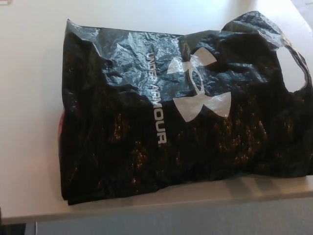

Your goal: A plastic bag is kept in the middle of the desk and the robot uses both its hands to grab the bag from the left and right and brings its hands close together to compress the bag

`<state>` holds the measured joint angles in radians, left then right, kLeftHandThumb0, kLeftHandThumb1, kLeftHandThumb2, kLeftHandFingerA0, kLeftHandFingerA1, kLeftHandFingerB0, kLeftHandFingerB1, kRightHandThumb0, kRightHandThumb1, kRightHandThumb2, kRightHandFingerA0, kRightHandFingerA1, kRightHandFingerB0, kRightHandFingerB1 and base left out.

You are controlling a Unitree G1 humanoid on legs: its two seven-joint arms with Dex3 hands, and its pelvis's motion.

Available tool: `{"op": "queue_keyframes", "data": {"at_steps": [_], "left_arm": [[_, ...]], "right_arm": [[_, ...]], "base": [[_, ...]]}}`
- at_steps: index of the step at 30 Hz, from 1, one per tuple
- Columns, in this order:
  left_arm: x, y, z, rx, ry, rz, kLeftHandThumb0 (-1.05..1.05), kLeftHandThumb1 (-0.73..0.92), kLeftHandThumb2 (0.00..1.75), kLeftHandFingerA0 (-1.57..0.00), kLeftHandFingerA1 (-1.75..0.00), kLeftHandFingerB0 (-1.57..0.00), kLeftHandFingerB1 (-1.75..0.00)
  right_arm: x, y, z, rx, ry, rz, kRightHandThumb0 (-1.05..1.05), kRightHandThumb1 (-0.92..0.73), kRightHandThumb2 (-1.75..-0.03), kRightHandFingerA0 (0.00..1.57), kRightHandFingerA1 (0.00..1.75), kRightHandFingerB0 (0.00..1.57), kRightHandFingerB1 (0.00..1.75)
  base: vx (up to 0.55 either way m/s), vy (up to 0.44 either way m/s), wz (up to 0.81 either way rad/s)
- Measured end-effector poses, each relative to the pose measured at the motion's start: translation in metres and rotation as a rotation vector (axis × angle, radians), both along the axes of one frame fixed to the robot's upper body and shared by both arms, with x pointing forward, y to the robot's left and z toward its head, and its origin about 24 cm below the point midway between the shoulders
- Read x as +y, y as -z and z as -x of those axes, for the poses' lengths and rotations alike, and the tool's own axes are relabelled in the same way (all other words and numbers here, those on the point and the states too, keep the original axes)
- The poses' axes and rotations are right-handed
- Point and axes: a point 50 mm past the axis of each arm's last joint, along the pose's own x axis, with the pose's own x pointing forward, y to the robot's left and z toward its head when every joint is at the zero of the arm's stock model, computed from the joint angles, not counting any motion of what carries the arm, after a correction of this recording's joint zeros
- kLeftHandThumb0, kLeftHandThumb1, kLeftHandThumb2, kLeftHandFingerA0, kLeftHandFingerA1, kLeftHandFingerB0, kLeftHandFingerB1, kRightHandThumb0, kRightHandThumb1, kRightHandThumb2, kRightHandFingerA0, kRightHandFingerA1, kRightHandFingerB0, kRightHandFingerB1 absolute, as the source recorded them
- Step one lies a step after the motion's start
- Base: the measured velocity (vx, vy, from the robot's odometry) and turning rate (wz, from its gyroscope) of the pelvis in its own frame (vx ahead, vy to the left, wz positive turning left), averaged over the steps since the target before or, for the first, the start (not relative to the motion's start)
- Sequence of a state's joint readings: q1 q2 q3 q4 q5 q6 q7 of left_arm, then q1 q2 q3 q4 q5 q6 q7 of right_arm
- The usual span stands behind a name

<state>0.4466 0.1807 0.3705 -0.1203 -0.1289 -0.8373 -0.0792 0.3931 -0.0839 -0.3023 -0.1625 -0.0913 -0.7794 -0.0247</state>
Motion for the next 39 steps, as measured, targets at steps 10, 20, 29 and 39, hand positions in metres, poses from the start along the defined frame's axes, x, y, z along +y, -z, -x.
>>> {"op": "queue_keyframes", "data": {"at_steps": [10, 20, 29, 39], "left_arm": [[0.023, -0.122, -0.035, -0.488, -0.053, -0.231, -0.69, 0.78, 1.04, -0.25, -0.52, -0.12, -0.42], [0.042, -0.179, -0.076, -0.603, -0.121, -0.169, -0.72, 0.92, 0.73, -0.22, -0.41, -0.14, -0.28], [0.060, -0.151, -0.127, -0.395, -0.168, 0.007, -0.33, 0.61, 1.18, -0.02, -0.51, 0.00, -0.49], [0.043, -0.049, -0.184, 0.023, -0.198, 0.279, -0.70, 0.92, 0.77, -0.20, -0.42, -0.09, -0.24]], "right_arm": [[-0.017, -0.115, -0.042, -0.523, 0.084, 0.110, -0.34, -0.63, -1.18, 0.00, 0.51, 0.00, 0.49], [-0.040, -0.168, -0.098, -0.546, 0.160, 0.088, -0.78, -0.70, -1.03, 0.03, 0.44, 0.07, 0.38], [-0.062, -0.135, -0.149, -0.252, 0.219, -0.006, -0.84, -0.73, -1.09, 0.01, 0.40, 0.11, 0.28], [-0.068, -0.042, -0.182, 0.214, 0.272, -0.052, -0.85, -0.76, -1.10, 0.03, 0.36, 0.11, 0.23]], "base": [[0.00, 0.000, 0.00], [0.00, 0.000, 0.00], [0.00, 0.000, 0.00], [0.00, 0.000, 0.00]]}}
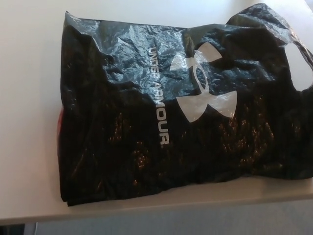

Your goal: A plastic bag is kept in the middle of the desk and the robot uses both its hands to grab the bag from the left and right and brings its hands close together to compress the bag

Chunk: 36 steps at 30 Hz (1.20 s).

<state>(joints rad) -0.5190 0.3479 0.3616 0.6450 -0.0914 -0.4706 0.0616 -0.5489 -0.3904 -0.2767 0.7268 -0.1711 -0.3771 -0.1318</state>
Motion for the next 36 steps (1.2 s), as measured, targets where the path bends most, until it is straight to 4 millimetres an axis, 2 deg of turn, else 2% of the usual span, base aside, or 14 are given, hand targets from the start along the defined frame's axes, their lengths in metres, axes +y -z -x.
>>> {"op": "queue_keyframes", "data": {"at_steps": [1, 3, 6, 8, 12, 13, 17, 20, 21, 22, 23, 24, 27, 36], "left_arm": [[-0.004, 0.011, -0.004, 0.042, 0.003, 0.022, -0.32, 0.62, 1.18, -0.02, -0.49, 0.00, -0.49], [-0.013, 0.033, -0.009, 0.126, 0.010, 0.064, -0.71, 0.92, 0.76, -0.19, -0.39, -0.10, -0.24], [-0.029, 0.066, -0.014, 0.258, 0.016, 0.120, -0.68, 0.81, 1.07, -0.11, -0.47, -0.05, -0.34], [-0.034, 0.074, -0.016, 0.292, 0.017, 0.137, -0.32, 0.64, 1.18, -0.02, -0.50, 0.00, -0.49], [-0.046, 0.084, -0.020, 0.334, 0.027, 0.150, -0.32, 0.63, 1.18, -0.01, -0.49, 0.00, -0.49], [-0.051, 0.088, -0.021, 0.349, 0.033, 0.157, -0.32, 0.63, 1.18, -0.01, -0.49, 0.00, -0.49], [-0.066, 0.100, -0.022, 0.390, 0.056, 0.163, -0.72, 0.92, 0.82, -0.18, -0.41, -0.07, -0.24], [-0.078, 0.107, -0.023, 0.415, 0.082, 0.161, -0.32, 0.61, 1.17, -0.01, -0.49, 0.00, -0.49], [-0.082, 0.108, -0.023, 0.420, 0.091, 0.163, -0.70, 0.92, 0.79, -0.17, -0.40, -0.09, -0.26], [-0.088, 0.110, -0.024, 0.426, 0.102, 0.166, -0.33, 0.60, 1.17, -0.01, -0.49, 0.00, -0.49], [-0.093, 0.112, -0.024, 0.433, 0.114, 0.169, -0.75, 0.92, 0.78, -0.18, -0.40, -0.09, -0.25], [-0.100, 0.115, -0.024, 0.441, 0.128, 0.174, -0.33, 0.59, 1.16, -0.01, -0.49, 0.00, -0.49], [-0.123, 0.123, -0.024, 0.468, 0.180, 0.181, -0.73, 0.92, 0.80, -0.18, -0.41, -0.09, -0.27], [-0.186, 0.128, -0.024, 0.477, 0.320, 0.178, -0.32, 0.60, 1.18, -0.01, -0.49, 0.00, -0.49]], "right_arm": [[0.001, 0.010, -0.001, 0.046, 0.002, -0.005, -0.84, -0.75, -1.10, 0.00, 0.33, 0.12, 0.23], [0.006, 0.031, -0.002, 0.131, 0.001, -0.022, -0.86, -0.77, -1.10, 0.03, 0.32, 0.11, 0.23], [0.017, 0.065, -0.001, 0.256, -0.009, -0.051, -0.77, -0.90, -0.70, 0.08, 0.27, 0.08, 0.22], [0.021, 0.075, 0.000, 0.291, -0.010, -0.055, -0.83, -0.76, -1.09, 0.07, 0.31, 0.07, 0.24], [0.033, 0.084, -0.001, 0.322, -0.029, -0.059, -0.72, -0.72, -1.11, 0.03, 0.38, 0.02, 0.30], [0.039, 0.088, -0.002, 0.330, -0.040, -0.063, -0.78, -0.92, -0.70, 0.10, 0.28, 0.08, 0.22], [0.056, 0.094, -0.005, 0.340, -0.073, -0.079, -0.86, -0.77, -1.10, 0.07, 0.29, 0.07, 0.22], [0.069, 0.098, -0.007, 0.339, -0.101, -0.118, -0.88, -0.78, -1.10, 0.04, 0.23, 0.07, 0.20], [0.072, 0.099, -0.007, 0.339, -0.110, -0.128, -0.89, -0.78, -1.10, 0.05, 0.20, 0.06, 0.19], [0.077, 0.101, -0.008, 0.338, -0.120, -0.140, -0.83, -0.76, -1.09, 0.04, 0.26, 0.05, 0.23], [0.081, 0.102, -0.008, 0.337, -0.131, -0.151, -0.86, -0.78, -1.10, 0.06, 0.24, 0.06, 0.21], [0.087, 0.104, -0.008, 0.336, -0.144, -0.165, -0.83, -0.78, -1.12, 0.05, 0.27, 0.05, 0.22], [0.107, 0.108, -0.009, 0.345, -0.193, -0.174, -0.87, -0.79, -1.14, 0.05, 0.23, 0.06, 0.18], [0.168, 0.106, -0.011, 0.319, -0.354, -0.188, -0.89, -0.85, -1.17, 0.06, 0.18, 0.06, 0.14]], "base": [[0.00, 0.000, 0.00], [0.00, 0.000, 0.00], [0.00, 0.000, 0.00], [0.00, 0.000, 0.00], [0.00, 0.000, 0.00], [0.00, 0.000, 0.00], [0.00, 0.000, 0.00], [0.00, 0.000, 0.00], [0.00, 0.000, 0.00], [0.00, 0.000, 0.00], [0.00, 0.000, 0.00], [0.00, 0.000, 0.00], [0.00, 0.000, 0.00], [0.00, 0.000, 0.00]]}}
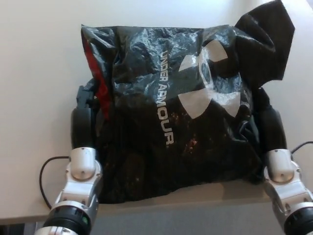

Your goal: A plastic bag is kept in the middle of the desk and the robot uses both its hands to grab the bag from the left and right and brings its hands close together to compress the bag

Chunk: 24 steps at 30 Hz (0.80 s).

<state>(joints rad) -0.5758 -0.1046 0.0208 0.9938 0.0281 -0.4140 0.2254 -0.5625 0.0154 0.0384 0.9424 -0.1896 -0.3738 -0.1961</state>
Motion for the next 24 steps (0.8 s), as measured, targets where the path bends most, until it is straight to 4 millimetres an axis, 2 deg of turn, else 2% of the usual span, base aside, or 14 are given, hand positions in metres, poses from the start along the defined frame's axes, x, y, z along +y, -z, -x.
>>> {"op": "queue_keyframes", "data": {"at_steps": [1, 2, 3, 4, 6, 7, 8, 9, 10, 12, 14, 22, 23, 24], "left_arm": [[-0.006, -0.001, 0.000, -0.004, 0.013, 0.001, -0.32, 0.60, 1.18, -0.01, -0.49, 0.00, -0.49], [-0.010, -0.001, 0.000, -0.005, 0.022, 0.002, -0.75, 0.92, 0.79, -0.23, -0.40, -0.14, -0.29], [-0.013, -0.001, 0.001, -0.007, 0.027, 0.002, -0.75, 0.92, 0.79, -0.23, -0.40, -0.14, -0.29], [-0.016, -0.001, 0.001, -0.008, 0.031, 0.001, -0.75, 0.86, 1.13, -0.11, -0.47, -0.08, -0.36], [-0.021, -0.002, 0.001, -0.009, 0.039, 0.005, -0.75, 0.86, 1.13, -0.11, -0.47, -0.08, -0.36], [-0.022, -0.002, 0.002, -0.009, 0.041, 0.007, -0.75, 0.92, 0.82, -0.16, -0.39, -0.09, -0.26], [-0.024, -0.002, 0.002, -0.009, 0.044, 0.010, -0.75, 0.92, 0.83, -0.16, -0.39, -0.09, -0.25], [-0.026, -0.002, 0.002, -0.009, 0.046, 0.013, -0.74, 0.92, 0.84, -0.16, -0.39, -0.08, -0.25], [-0.029, -0.002, 0.003, -0.012, 0.050, 0.016, -0.73, 0.86, 1.13, -0.09, -0.46, -0.08, -0.33], [-0.034, -0.003, 0.004, -0.018, 0.060, 0.019, -0.72, 0.92, 0.85, -0.15, -0.40, -0.08, -0.23], [-0.037, -0.003, 0.006, -0.026, 0.070, 0.017, -0.66, 0.84, 1.20, -0.04, -0.47, -0.04, -0.30], [-0.044, -0.012, 0.007, -0.074, 0.109, 0.004, -0.64, 0.87, 1.22, -0.02, -0.42, -0.01, -0.27], [-0.045, -0.013, 0.007, -0.078, 0.113, 0.003, -0.64, 0.87, 1.22, -0.01, -0.41, 0.00, -0.26], [-0.045, -0.013, 0.007, -0.082, 0.115, 0.001, -0.62, 0.88, 1.23, -0.01, -0.39, 0.00, -0.27]], "right_arm": [[0.007, -0.002, 0.000, -0.013, -0.019, -0.004, -0.89, -0.85, -1.17, 0.06, 0.18, 0.06, 0.14], [0.011, -0.004, 0.000, -0.023, -0.033, -0.008, -0.88, -0.82, -1.16, 0.08, 0.22, 0.08, 0.17], [0.015, -0.006, 0.001, -0.034, -0.045, -0.011, -0.88, -0.82, -1.16, 0.08, 0.22, 0.08, 0.17], [0.018, -0.008, 0.001, -0.043, -0.056, -0.013, -0.78, -0.92, -0.77, 0.00, 0.24, 0.00, 0.20], [0.023, -0.010, 0.001, -0.056, -0.072, -0.021, -0.78, -0.92, -0.77, 0.00, 0.24, 0.00, 0.20], [0.025, -0.011, 0.002, -0.060, -0.079, -0.026, -0.80, -0.92, -0.77, 0.00, 0.26, 0.00, 0.20], [0.028, -0.012, 0.002, -0.064, -0.088, -0.031, -0.80, -0.79, -1.19, 0.00, 0.26, 0.00, 0.19], [0.032, -0.013, 0.002, -0.067, -0.096, -0.037, -0.80, -0.81, -1.20, 0.00, 0.26, 0.00, 0.19], [0.035, -0.014, 0.002, -0.071, -0.106, -0.044, -0.81, -0.82, -1.20, 0.00, 0.26, 0.00, 0.18], [0.040, -0.016, 0.003, -0.080, -0.125, -0.052, -0.81, -0.82, -1.20, 0.00, 0.26, 0.00, 0.18], [0.045, -0.017, 0.004, -0.084, -0.141, -0.056, -0.85, -0.83, -1.20, 0.00, 0.24, 0.00, 0.15], [0.051, -0.012, 0.009, -0.069, -0.172, -0.076, -0.80, -0.80, -1.20, 0.00, 0.26, 0.00, 0.19], [0.051, -0.012, 0.009, -0.068, -0.173, -0.077, -0.81, -0.92, -0.79, 0.00, 0.20, 0.00, 0.14], [0.051, -0.012, 0.009, -0.068, -0.174, -0.078, -0.80, -0.82, -1.20, 0.00, 0.24, 0.00, 0.19]], "base": [[0.00, 0.000, 0.00], [0.00, 0.000, 0.00], [0.00, 0.000, 0.00], [0.00, 0.000, 0.00], [0.00, 0.000, 0.00], [0.00, 0.000, 0.00], [0.00, 0.000, 0.00], [0.00, 0.000, 0.00], [0.00, 0.000, 0.00], [0.00, 0.000, 0.00], [0.00, 0.000, 0.00], [0.00, 0.000, 0.00], [0.00, 0.000, 0.00], [0.00, 0.000, 0.00]]}}
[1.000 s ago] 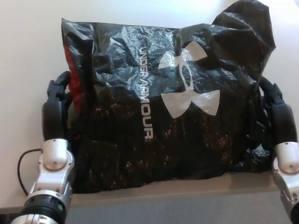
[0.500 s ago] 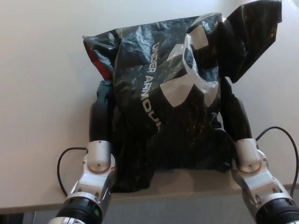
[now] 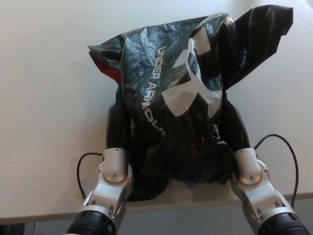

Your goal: A plastic bag is kept in the middle of the desk and the robot uses both its hands to grab the bag from the left and right and brings its hands close together to compress the bag

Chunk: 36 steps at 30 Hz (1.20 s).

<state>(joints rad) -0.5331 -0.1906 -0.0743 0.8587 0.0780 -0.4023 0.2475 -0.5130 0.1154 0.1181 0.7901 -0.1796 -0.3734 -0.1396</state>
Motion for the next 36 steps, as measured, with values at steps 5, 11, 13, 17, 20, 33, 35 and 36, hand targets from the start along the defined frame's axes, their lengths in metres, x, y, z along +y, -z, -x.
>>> {"op": "queue_keyframes", "data": {"at_steps": [5, 11, 13, 17, 20, 33, 35, 36], "left_arm": [[-0.003, -0.002, 0.001, -0.016, 0.019, -0.011, -0.67, 0.91, 1.23, -0.03, -0.31, -0.05, -0.27], [-0.005, -0.003, 0.001, -0.022, 0.032, -0.035, -0.73, 0.91, 1.22, 0.00, -0.42, -0.10, -0.24], [-0.002, -0.003, 0.000, -0.022, 0.025, -0.039, -0.67, 0.82, 1.19, -0.06, -0.49, -0.03, -0.33], [0.024, -0.006, -0.004, -0.033, -0.025, -0.070, -0.69, 0.92, 0.83, -0.09, -0.38, -0.07, -0.23], [0.055, -0.015, -0.009, -0.061, -0.075, -0.102, -0.77, 0.82, 1.17, -0.15, -0.51, 0.00, -0.33], [0.199, -0.072, 0.020, -0.207, -0.287, -0.209, -0.80, 0.84, 1.18, -0.15, -0.51, 0.00, -0.29], [0.210, -0.086, 0.028, -0.247, -0.298, -0.219, -0.76, 0.80, 1.13, -0.08, -0.46, -0.04, -0.34], [0.214, -0.091, 0.031, -0.266, -0.299, -0.224, -0.79, 0.83, 1.17, -0.13, -0.50, -0.02, -0.29]], "right_arm": [[0.001, 0.000, 0.000, 0.002, -0.010, 0.001, -0.87, -0.89, -1.22, 0.00, 0.20, 0.00, 0.14], [0.002, 0.001, 0.001, 0.005, -0.020, 0.002, -0.85, -0.77, -1.00, 0.00, 0.22, 0.00, 0.14], [0.001, 0.001, 0.001, 0.007, -0.021, -0.002, -0.86, -0.92, -0.80, 0.00, 0.25, 0.03, 0.19], [-0.014, -0.005, -0.004, 0.002, 0.014, -0.016, -0.76, -0.92, -0.74, 0.00, 0.25, 0.05, 0.21], [-0.041, -0.015, -0.008, -0.020, 0.073, -0.014, -0.80, -0.78, -1.15, 0.02, 0.33, 0.07, 0.25], [-0.193, -0.063, 0.017, -0.146, 0.383, 0.068, -0.82, -0.76, -1.05, 0.07, 0.46, 0.08, 0.30], [-0.207, -0.074, 0.026, -0.187, 0.409, 0.078, -0.77, -0.92, -0.70, 0.12, 0.37, 0.12, 0.27], [-0.210, -0.078, 0.030, -0.202, 0.415, 0.083, -0.74, -0.71, -1.11, 0.04, 0.47, 0.06, 0.39]], "base": [[0.00, 0.000, 0.00], [0.00, 0.000, 0.00], [0.00, 0.000, 0.00], [0.00, 0.000, 0.00], [0.00, 0.000, 0.00], [0.00, 0.000, 0.00], [0.00, 0.000, 0.00], [0.00, 0.000, 0.00]]}}
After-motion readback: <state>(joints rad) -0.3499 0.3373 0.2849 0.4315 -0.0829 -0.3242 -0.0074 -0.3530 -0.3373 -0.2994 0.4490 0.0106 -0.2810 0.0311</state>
